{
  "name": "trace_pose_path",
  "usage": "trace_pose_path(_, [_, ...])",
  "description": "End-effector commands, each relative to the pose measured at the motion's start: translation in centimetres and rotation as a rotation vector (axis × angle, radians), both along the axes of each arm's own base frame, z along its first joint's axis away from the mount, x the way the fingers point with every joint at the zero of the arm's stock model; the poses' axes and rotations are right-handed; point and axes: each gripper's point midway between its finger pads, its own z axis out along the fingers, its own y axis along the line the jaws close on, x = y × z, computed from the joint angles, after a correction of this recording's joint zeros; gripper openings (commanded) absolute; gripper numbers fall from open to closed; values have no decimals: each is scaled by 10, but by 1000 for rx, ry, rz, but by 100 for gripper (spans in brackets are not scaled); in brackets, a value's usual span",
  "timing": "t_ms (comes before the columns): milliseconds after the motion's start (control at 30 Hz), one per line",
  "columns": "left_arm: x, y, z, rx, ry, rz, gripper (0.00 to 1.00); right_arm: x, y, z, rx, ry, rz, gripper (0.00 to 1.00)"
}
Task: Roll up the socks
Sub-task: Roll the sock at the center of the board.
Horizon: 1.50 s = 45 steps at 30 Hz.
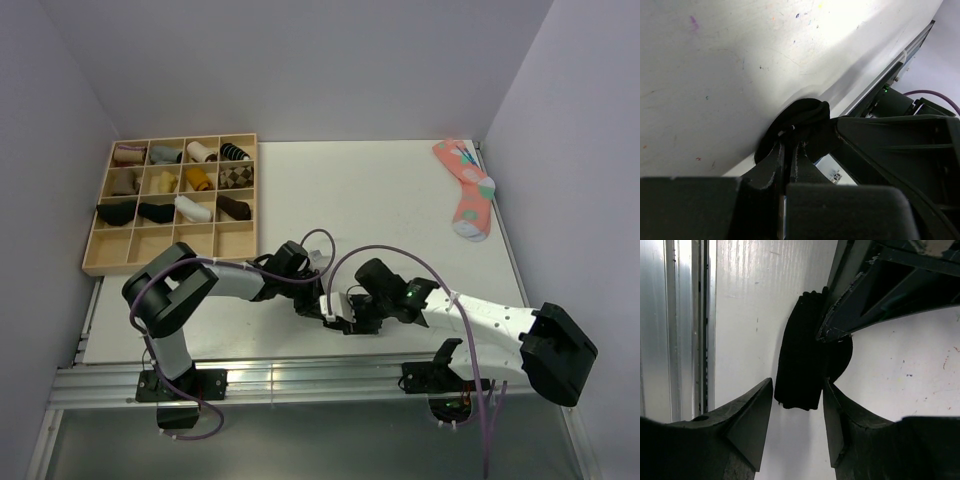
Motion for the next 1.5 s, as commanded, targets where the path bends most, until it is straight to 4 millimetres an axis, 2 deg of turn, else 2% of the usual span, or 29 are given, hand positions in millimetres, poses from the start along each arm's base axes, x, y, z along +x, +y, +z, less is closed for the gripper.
trace_pose_path(0, [-22, 34, -43, 186, 99, 8, 0, 5, 6, 7, 28, -55, -3, 52])
trace_pose_path(600, [-22, 32, -38, 136, 131, 14, 0, -10, 7, -15, -30, -47, 27, 50])
trace_pose_path(900, [-22, 30, -35, 113, 140, 18, 0, 0, 15, -17, -36, -71, -10, 49])
trace_pose_path(1100, [-24, 29, -34, 83, 140, 32, 0, 4, 20, -19, -67, -35, -56, 33])
trace_pose_path(1233, [-23, 32, -34, 68, 121, 73, 2, -5, 23, -16, -56, 44, -48, 22])
trace_pose_path(1333, [-15, 32, -30, 54, 76, 117, 6, -6, 21, -16, -64, 87, -54, 19])
trace_pose_path(1467, [-5, 37, -28, 60, -7, 182, 16, -13, 19, -18, -92, 176, -36, 18])
